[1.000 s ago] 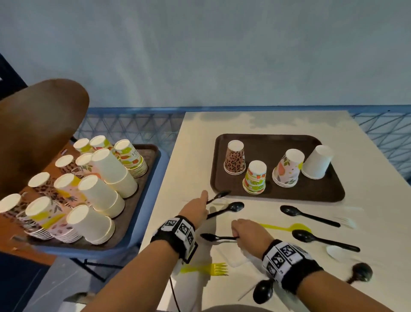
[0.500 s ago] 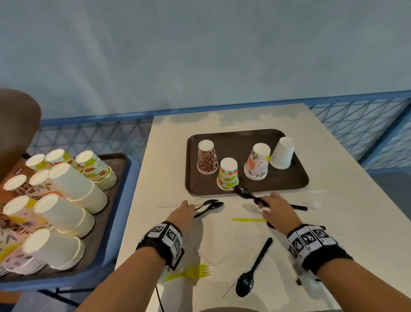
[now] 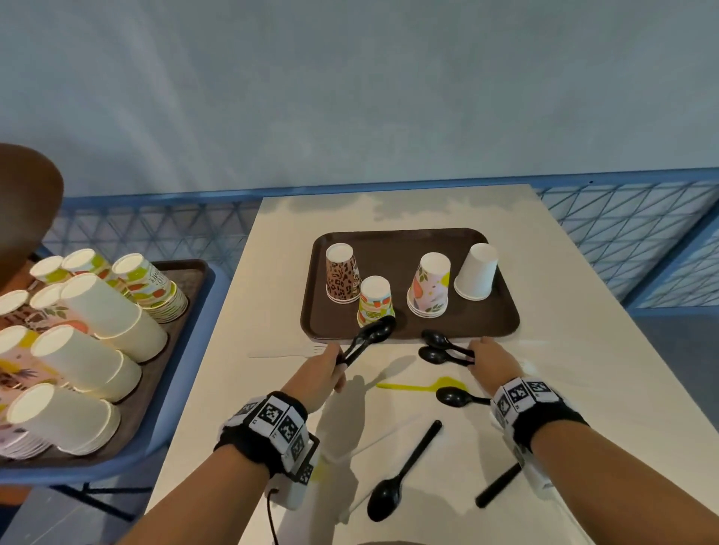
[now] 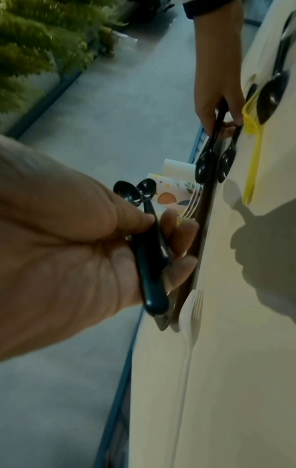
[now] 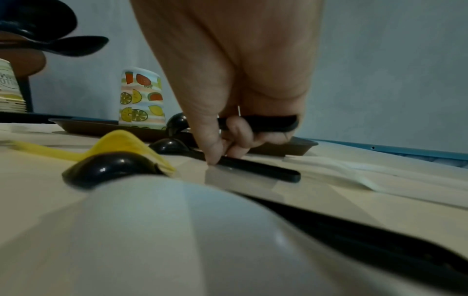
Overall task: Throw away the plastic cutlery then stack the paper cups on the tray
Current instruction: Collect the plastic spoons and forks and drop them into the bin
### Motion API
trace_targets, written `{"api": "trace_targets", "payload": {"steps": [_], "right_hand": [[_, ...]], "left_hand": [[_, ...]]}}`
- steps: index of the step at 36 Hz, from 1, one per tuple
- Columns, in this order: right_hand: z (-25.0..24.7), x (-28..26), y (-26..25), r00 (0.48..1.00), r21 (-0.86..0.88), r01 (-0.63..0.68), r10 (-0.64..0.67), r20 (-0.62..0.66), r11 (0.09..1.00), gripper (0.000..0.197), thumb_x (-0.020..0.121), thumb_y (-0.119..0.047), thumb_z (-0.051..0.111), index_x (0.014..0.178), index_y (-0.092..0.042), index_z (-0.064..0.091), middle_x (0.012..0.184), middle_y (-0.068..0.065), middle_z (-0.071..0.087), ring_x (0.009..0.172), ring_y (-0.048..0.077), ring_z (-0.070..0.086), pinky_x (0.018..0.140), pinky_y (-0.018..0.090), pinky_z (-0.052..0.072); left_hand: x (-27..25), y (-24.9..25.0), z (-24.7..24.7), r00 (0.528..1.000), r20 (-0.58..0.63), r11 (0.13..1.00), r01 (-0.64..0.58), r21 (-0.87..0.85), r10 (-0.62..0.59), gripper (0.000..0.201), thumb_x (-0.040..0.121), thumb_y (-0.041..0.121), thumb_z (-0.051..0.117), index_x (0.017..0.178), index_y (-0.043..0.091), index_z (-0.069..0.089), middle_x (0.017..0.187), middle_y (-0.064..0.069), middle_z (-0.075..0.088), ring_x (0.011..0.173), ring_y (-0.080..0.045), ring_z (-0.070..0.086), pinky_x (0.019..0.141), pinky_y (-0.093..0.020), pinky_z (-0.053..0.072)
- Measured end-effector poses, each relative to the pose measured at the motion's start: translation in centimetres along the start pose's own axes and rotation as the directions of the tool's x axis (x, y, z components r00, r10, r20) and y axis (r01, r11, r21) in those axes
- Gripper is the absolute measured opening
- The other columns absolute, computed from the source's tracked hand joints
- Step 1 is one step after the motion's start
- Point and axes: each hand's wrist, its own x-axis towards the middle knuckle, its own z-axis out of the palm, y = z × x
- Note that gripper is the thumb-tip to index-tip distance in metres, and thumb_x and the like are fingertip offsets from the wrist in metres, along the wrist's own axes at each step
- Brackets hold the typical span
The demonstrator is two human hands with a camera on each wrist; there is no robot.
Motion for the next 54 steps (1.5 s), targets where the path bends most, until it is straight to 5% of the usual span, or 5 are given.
{"api": "trace_targets", "payload": {"steps": [8,19,25,33,54], "right_hand": [[-2.4,-1.2,-0.8,0.996,0.213,0.078,-0.065,-0.068,0.974,0.012,0.093,-0.016,0.044,0.098,-0.005,0.043,0.098,0.021,0.062,0.094,0.039,0.06,0.071,0.039,0.041],[-3.4,-6.6,-7.5,0.97,0.711,0.224,-0.224,-0.096,0.666,0.015,0.097,-0.016,0.034,0.089,-0.013,0.047,0.063,-0.002,0.049,0.055,0.014,0.043,0.065,0.036,0.039],[-3.8,-8.7,-9.1,0.934,0.503,0.305,-0.358,0.008,0.809,0.027,0.097,-0.006,0.031,0.114,0.008,0.046,0.109,0.027,0.062,0.098,0.037,0.059,0.065,0.027,0.032],[-4.4,-7.3,-5.3,0.945,0.401,0.316,-0.322,-0.053,0.86,0.022,0.09,-0.018,0.048,0.096,-0.003,0.063,0.099,0.016,0.068,0.095,0.03,0.06,0.082,0.035,0.042],[-1.9,-6.0,0.9,0.94,0.003,0.332,-0.331,-0.089,0.943,0.017,0.089,-0.017,0.049,0.102,-0.009,0.054,0.104,0.01,0.06,0.099,0.03,0.055,0.081,0.039,0.043]], "left_hand": [[0.9,3.0,1.9,0.991,-0.084,0.894,0.053,-0.446,-0.1,0.004,0.094,0.006,0.038,0.09,0.006,0.037,0.067,-0.002,0.035,0.057,-0.015,0.034,0.065,-0.04,0.043],[2.4,8.1,4.6,0.98,-0.115,0.56,-0.004,-0.828,-0.162,0.028,0.083,0.042,0.062,0.083,0.02,0.046,0.063,0.006,0.036,0.05,-0.008,0.031,0.049,-0.022,0.03],[3.0,9.1,5.3,0.989,-0.037,0.534,0.046,-0.844,-0.144,0.025,0.093,0.032,0.05,0.074,0.02,0.061,0.061,-0.007,0.051,0.055,-0.017,0.05,0.042,-0.018,0.038],[3.5,8.0,5.4,0.909,-0.133,0.546,0.116,-0.83,-0.394,0.03,0.096,0.021,0.04,0.069,0.01,0.046,0.061,-0.004,0.048,0.05,-0.017,0.044,0.045,-0.025,0.029],[0.2,6.6,4.2,0.896,-0.223,0.5,-0.003,-0.866,-0.383,0.033,0.098,0.022,0.04,0.067,0.015,0.034,0.05,0.004,0.031,0.031,-0.006,0.026,0.035,-0.017,0.024]]}}
